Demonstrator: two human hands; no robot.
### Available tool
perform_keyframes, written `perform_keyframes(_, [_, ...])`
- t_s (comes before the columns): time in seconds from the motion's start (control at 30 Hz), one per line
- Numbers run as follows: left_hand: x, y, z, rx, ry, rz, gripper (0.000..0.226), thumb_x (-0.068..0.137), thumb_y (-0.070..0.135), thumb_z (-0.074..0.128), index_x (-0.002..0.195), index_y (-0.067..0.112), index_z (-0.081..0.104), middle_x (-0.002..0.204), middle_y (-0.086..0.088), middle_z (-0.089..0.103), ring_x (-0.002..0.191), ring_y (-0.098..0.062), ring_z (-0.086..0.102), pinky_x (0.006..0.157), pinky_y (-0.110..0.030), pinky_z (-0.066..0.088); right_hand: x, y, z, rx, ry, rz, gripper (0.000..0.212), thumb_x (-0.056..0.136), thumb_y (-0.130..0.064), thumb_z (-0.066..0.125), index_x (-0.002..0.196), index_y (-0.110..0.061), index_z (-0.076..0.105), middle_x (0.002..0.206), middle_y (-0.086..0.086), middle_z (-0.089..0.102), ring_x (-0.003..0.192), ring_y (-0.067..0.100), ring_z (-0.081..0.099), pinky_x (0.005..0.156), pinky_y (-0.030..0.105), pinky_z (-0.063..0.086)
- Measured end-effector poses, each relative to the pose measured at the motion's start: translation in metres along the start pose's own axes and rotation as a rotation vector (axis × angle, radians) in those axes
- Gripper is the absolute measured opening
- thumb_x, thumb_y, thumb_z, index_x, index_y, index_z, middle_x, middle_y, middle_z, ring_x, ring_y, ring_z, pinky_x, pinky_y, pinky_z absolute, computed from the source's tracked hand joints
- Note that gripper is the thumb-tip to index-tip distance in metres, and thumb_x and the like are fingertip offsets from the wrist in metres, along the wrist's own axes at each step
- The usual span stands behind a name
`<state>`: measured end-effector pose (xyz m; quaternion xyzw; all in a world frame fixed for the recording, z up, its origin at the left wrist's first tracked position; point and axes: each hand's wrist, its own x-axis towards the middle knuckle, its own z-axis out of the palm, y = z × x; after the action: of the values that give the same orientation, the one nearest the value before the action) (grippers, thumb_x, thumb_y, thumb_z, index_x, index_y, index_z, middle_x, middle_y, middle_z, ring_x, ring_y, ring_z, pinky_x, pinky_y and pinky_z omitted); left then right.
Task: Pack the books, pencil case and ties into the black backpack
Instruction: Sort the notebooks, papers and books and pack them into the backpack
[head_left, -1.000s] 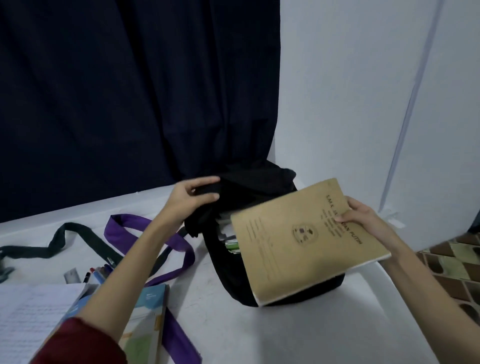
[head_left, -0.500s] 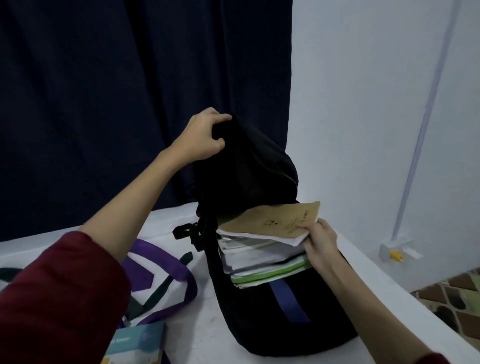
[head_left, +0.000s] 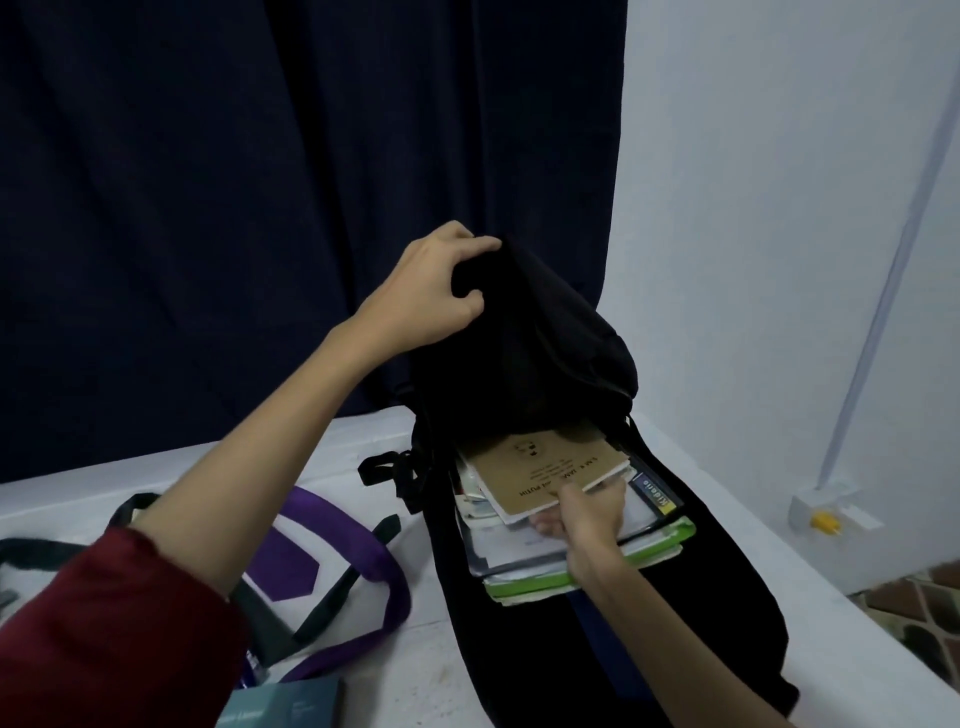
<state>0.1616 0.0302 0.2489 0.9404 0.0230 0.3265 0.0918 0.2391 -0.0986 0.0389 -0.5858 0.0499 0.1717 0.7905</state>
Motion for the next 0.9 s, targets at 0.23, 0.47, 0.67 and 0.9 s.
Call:
perform_keyframes(0.23, [0.011, 0.005, -0.001, -0.039, 0.044, 0.026, 0.05, 0.086, 0.007, 0.056, 0.135, 0.014, 0.052, 0.118, 0.006, 0.05, 0.105, -0.006, 0.05, 0.078, -0.004, 0.039, 0.011, -0.002, 0.037, 0.095, -0.005, 0.051, 0.07, 0.086, 0.016, 0.048, 0.142, -0.016, 0.021, 0.131, 0.028, 0.046, 0.048, 0.02, 0.066, 0.05, 0.024, 0.057])
perform_keyframes(0.47, [0.016, 0.004, 0.002, -0.046, 0.034, 0.063, 0.05, 0.086, 0.006, 0.057, 0.135, 0.014, 0.052, 0.119, 0.004, 0.051, 0.107, -0.006, 0.049, 0.085, -0.009, 0.04, 0.025, -0.001, 0.039, 0.098, -0.081, 0.129, 0.064, 0.091, 0.002, 0.052, 0.143, -0.016, 0.02, 0.125, 0.024, 0.052, 0.056, 0.025, 0.068, 0.08, 0.037, 0.057])
perform_keyframes(0.67, [0.016, 0.003, 0.003, -0.069, 0.042, 0.053, 0.049, 0.086, 0.006, 0.057, 0.135, 0.013, 0.052, 0.118, 0.006, 0.051, 0.108, -0.004, 0.048, 0.082, -0.001, 0.036, 0.037, -0.002, 0.045, 0.046, -0.006, 0.06, 0.059, 0.087, 0.012, 0.035, 0.139, -0.016, 0.03, 0.12, 0.019, 0.058, 0.058, 0.027, 0.07, 0.063, 0.031, 0.06])
perform_keyframes(0.9, [0.014, 0.004, -0.002, -0.062, 0.027, 0.066, 0.05, 0.086, 0.005, 0.057, 0.134, 0.014, 0.053, 0.12, 0.005, 0.052, 0.106, -0.004, 0.05, 0.083, 0.0, 0.036, 0.043, -0.007, 0.045, -0.191, -0.117, 0.067, 0.048, 0.093, 0.001, 0.054, 0.136, 0.009, 0.033, 0.09, 0.027, 0.068, 0.057, 0.024, 0.069, 0.061, 0.027, 0.059])
